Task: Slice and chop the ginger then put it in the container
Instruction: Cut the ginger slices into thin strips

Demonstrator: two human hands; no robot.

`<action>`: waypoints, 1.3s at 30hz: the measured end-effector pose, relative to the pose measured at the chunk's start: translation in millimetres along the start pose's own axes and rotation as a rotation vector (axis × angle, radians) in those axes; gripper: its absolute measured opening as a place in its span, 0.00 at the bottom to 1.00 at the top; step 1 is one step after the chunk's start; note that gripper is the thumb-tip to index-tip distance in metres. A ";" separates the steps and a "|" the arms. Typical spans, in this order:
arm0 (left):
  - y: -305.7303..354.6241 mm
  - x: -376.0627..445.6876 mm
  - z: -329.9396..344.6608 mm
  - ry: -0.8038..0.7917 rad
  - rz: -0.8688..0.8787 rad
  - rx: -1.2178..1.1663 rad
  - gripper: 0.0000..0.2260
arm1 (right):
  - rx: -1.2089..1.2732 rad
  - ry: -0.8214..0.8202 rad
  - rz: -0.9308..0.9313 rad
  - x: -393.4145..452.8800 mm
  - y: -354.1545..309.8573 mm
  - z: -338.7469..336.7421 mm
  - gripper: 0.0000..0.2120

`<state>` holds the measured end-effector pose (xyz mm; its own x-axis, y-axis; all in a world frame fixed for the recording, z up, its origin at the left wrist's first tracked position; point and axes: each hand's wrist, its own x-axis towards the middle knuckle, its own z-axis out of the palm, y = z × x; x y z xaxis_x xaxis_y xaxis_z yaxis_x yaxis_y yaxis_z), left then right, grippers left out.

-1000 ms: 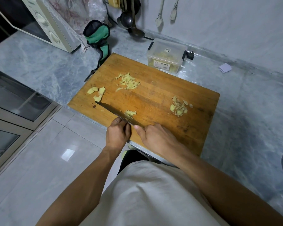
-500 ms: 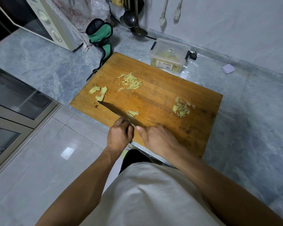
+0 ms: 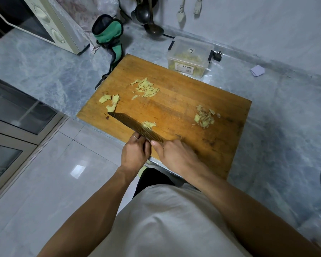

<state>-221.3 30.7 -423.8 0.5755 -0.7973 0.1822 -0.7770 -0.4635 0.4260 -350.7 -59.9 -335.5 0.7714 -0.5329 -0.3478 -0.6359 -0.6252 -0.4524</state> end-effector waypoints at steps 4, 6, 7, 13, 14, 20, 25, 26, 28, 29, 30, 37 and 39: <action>2.4 -1.2 -1.5 0.019 0.012 0.001 0.07 | -0.024 -0.003 -0.001 -5.5 3.7 -5.7 0.30; 3.5 -1.9 -2.8 0.015 0.017 0.005 0.06 | -0.015 0.006 -0.006 -11.0 5.4 -6.4 0.29; 4.2 -2.3 -3.3 0.012 0.020 0.005 0.06 | -0.009 0.011 -0.007 -13.3 5.4 -6.7 0.29; 3.9 -0.7 -2.6 -0.015 0.019 0.013 0.06 | -0.020 -0.004 0.020 -11.3 0.7 -7.9 0.30; 3.9 -1.2 -3.1 -0.018 0.018 0.007 0.06 | -0.019 -0.007 0.025 -9.6 0.9 -7.7 0.30; 7.2 -0.5 -7.5 -0.017 0.013 -0.005 0.03 | -0.031 -0.028 0.046 -0.7 0.4 -3.0 0.32; 7.0 -2.7 -5.6 0.005 0.023 0.006 0.02 | -0.025 -0.013 0.045 -6.3 4.1 -3.7 0.31; 9.0 -3.2 -6.2 0.020 0.032 0.009 0.03 | -0.028 -0.010 0.039 -8.1 5.0 -4.5 0.31; 15.2 -3.9 -8.6 0.050 0.063 0.003 0.04 | -0.025 -0.015 0.032 -11.2 6.9 -5.6 0.32; 17.5 -4.3 -8.4 0.094 0.107 0.021 0.04 | -0.022 -0.020 0.032 -12.2 7.5 -6.0 0.33; 18.8 -4.2 -7.9 0.142 0.138 0.035 0.03 | -0.023 -0.022 0.032 -12.4 7.8 -6.5 0.33; 7.3 -4.3 -0.5 0.046 0.064 0.002 0.11 | -0.052 -0.030 0.045 -4.1 2.2 -6.5 0.31; 6.1 -4.3 0.3 0.036 0.053 -0.021 0.10 | -0.050 -0.024 0.050 -1.7 1.6 -5.2 0.33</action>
<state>-228.6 31.2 -422.2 0.5428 -0.8058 0.2366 -0.8014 -0.4127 0.4330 -353.2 -63.0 -331.4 0.7389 -0.5505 -0.3886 -0.6733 -0.6263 -0.3929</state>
